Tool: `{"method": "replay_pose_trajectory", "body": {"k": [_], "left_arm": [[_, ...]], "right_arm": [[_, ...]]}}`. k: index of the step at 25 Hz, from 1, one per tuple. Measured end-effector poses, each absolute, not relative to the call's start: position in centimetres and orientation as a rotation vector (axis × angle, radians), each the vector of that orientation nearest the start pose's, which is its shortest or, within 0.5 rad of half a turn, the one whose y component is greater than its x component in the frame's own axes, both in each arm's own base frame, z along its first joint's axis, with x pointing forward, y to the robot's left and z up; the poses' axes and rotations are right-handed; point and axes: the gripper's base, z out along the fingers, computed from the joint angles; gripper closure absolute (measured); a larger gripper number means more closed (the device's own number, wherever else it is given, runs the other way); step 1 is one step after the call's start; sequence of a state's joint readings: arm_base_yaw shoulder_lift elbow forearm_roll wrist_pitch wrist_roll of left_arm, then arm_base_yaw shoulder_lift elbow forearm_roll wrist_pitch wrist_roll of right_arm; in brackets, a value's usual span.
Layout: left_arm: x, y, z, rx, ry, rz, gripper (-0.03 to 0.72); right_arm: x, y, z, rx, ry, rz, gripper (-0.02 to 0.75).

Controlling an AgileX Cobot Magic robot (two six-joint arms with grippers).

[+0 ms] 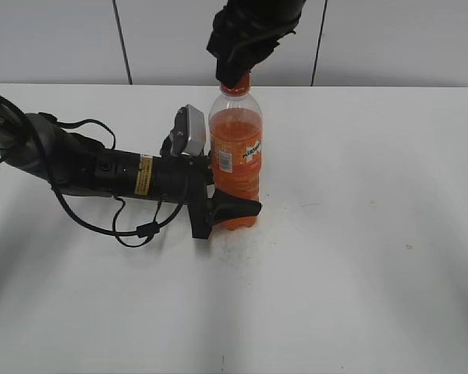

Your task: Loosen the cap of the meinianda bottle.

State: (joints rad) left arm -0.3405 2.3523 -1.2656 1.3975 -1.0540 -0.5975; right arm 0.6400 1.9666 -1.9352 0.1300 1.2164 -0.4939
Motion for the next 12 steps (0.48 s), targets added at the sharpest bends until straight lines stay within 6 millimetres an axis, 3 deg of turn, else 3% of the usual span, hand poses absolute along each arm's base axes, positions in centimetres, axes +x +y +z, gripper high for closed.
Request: {"method": "replay_pose_trajectory", "body": {"k": [12], "left_arm": [[36.52, -21.22, 6.64, 1.375, 1.496, -0.996, 0.282]], "right_arm": [[33.76, 26.53, 32.41, -1.898, 1.933, 0.095, 0.498]]}}
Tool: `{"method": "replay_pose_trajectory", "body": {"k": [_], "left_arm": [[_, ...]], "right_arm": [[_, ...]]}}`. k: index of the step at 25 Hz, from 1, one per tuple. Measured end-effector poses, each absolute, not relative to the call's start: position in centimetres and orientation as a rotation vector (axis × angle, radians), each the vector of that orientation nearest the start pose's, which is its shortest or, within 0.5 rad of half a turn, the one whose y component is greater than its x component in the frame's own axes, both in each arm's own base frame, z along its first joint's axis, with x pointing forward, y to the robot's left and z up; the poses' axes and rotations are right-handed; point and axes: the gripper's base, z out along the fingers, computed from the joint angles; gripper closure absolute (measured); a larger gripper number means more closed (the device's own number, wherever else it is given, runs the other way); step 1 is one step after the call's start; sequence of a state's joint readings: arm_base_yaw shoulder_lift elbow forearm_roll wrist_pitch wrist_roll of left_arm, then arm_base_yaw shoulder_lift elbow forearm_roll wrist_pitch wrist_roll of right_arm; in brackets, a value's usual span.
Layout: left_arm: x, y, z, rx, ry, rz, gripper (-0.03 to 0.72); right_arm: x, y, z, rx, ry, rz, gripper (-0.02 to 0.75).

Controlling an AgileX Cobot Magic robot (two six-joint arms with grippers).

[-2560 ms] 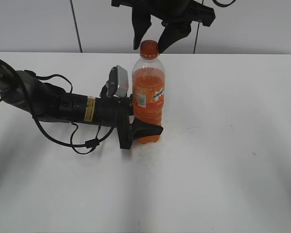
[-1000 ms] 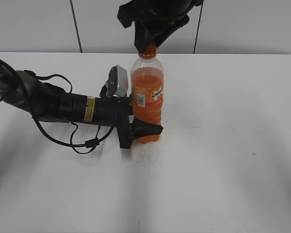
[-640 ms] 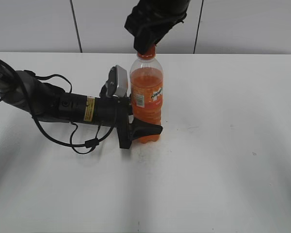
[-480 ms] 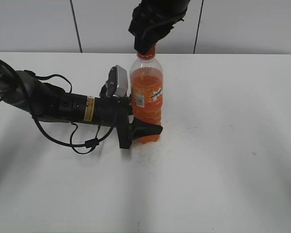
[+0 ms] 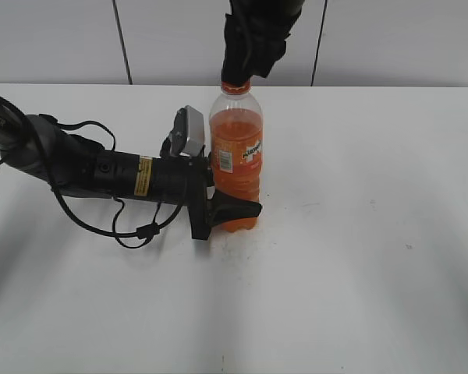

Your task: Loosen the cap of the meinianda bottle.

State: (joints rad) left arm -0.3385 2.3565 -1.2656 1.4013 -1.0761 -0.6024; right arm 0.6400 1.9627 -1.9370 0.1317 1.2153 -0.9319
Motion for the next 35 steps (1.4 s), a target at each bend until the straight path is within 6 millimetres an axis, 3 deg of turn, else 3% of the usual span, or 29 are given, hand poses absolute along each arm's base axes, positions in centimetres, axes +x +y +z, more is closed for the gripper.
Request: {"method": "replay_pose_trajectory", "body": {"k": [8, 16, 24, 35], "left_arm": [[36.46, -21.22, 6.60, 1.382, 1.497, -1.000, 0.284], [36.46, -21.19, 6.60, 1.378, 1.503, -1.005, 0.284], [36.46, -21.19, 6.60, 1.376, 1.505, -1.007, 0.286], [36.37, -21.21, 6.63, 1.386, 1.494, -1.013, 0.286]], "right_arm": [[33.78, 26.53, 32.37, -2.134, 1.665, 0.015, 0.520], [34.02, 26.52, 32.14, -2.227, 1.553, -0.039, 0.522], [34.19, 26.37, 32.09, -2.210, 1.587, -0.064, 0.512], [34.18, 26.33, 32.02, -2.117, 1.715, -0.033, 0.428]]}}
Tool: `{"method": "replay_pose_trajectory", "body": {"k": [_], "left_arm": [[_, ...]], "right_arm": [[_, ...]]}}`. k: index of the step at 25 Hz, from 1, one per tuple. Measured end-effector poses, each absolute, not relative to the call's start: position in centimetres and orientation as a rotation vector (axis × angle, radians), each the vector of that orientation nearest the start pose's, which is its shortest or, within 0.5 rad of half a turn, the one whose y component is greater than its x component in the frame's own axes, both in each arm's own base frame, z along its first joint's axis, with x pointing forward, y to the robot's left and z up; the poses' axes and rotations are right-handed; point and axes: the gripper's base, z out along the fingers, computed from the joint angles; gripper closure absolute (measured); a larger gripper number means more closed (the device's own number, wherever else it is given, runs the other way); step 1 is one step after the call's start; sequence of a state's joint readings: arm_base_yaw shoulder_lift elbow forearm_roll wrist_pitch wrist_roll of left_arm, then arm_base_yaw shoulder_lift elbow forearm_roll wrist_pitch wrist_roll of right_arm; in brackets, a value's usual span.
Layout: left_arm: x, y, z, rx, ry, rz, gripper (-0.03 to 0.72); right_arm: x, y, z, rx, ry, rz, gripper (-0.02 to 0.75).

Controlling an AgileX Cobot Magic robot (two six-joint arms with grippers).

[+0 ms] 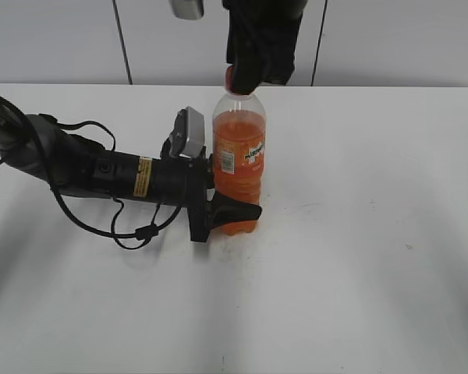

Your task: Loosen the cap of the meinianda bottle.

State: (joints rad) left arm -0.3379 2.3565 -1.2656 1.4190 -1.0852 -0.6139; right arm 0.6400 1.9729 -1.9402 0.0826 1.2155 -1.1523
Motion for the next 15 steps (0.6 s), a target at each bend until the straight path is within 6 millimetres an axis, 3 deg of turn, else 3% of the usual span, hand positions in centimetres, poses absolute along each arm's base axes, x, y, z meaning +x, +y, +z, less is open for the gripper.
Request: {"method": "replay_pose_trajectory", "body": {"k": [5, 10, 15], "left_arm": [[36.1, -21.2, 6.7, 1.411, 1.469, -1.030, 0.286], [36.1, -21.2, 6.7, 1.422, 1.461, -1.031, 0.286], [36.0, -21.3, 6.7, 1.424, 1.459, -1.030, 0.287]], "right_arm": [[33.9, 26.4, 32.4, -2.016, 1.817, 0.031, 0.327], [33.1, 26.5, 33.6, -1.817, 1.972, 0.161, 0.311], [32.9, 26.7, 33.7, -1.507, 2.231, 0.311, 0.310]]}}
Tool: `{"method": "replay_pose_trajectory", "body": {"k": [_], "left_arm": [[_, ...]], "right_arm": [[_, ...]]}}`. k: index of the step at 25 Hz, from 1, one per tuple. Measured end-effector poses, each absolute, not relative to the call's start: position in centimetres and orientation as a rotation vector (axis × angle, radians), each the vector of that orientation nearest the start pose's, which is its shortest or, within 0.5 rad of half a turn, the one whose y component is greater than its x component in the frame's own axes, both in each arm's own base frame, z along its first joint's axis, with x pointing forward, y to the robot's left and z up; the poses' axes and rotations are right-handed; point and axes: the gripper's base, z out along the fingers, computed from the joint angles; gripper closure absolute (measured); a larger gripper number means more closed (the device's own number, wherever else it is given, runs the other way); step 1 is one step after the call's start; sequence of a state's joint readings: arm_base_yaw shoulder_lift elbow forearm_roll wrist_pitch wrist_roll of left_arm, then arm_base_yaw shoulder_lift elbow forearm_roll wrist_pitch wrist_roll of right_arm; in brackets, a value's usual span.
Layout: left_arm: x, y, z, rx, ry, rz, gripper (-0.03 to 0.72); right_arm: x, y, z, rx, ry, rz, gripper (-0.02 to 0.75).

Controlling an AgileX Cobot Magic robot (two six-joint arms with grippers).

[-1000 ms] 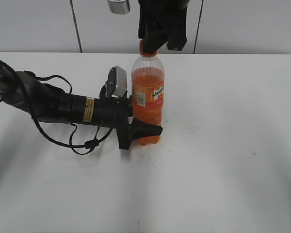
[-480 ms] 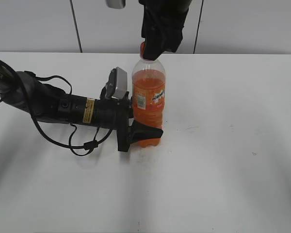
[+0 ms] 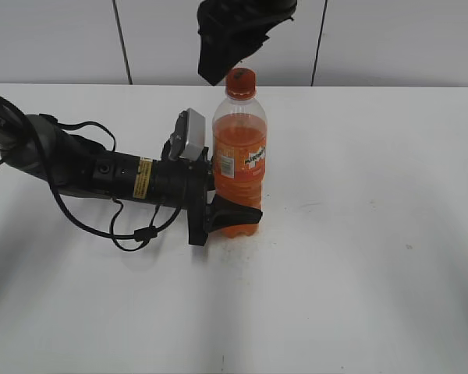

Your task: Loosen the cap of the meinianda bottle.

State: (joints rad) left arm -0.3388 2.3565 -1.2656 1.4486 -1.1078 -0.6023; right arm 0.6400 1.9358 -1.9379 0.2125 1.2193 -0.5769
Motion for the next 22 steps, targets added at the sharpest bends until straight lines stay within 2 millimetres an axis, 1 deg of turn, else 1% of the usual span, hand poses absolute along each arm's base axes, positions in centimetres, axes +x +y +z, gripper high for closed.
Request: {"method": "replay_pose_trajectory", "body": {"k": [3, 6, 9, 12, 16, 22], "left_arm": [[36.04, -21.26, 6.65, 1.425, 1.459, -1.029, 0.287], [36.04, -21.26, 6.65, 1.425, 1.459, -1.029, 0.287], [36.04, -21.26, 6.65, 1.425, 1.459, -1.029, 0.287], [36.04, -21.26, 6.65, 1.420, 1.466, -1.033, 0.287], [36.04, -21.26, 6.65, 1.414, 1.475, -1.040, 0.287], [36.02, -21.29, 6.65, 1.413, 1.476, -1.042, 0.287]], "right_arm": [[32.87, 26.73, 33.69, -1.268, 2.397, 0.376, 0.310], [32.88, 26.68, 33.71, -1.055, 2.517, 0.421, 0.310], [33.05, 26.37, 33.75, -0.853, 2.606, 0.411, 0.310], [33.11, 25.89, 34.17, -0.685, 2.649, 0.386, 0.310], [33.03, 25.74, 34.47, -0.541, 2.685, 0.408, 0.310], [32.99, 25.78, 34.47, -0.483, 2.703, 0.429, 0.310]]}}
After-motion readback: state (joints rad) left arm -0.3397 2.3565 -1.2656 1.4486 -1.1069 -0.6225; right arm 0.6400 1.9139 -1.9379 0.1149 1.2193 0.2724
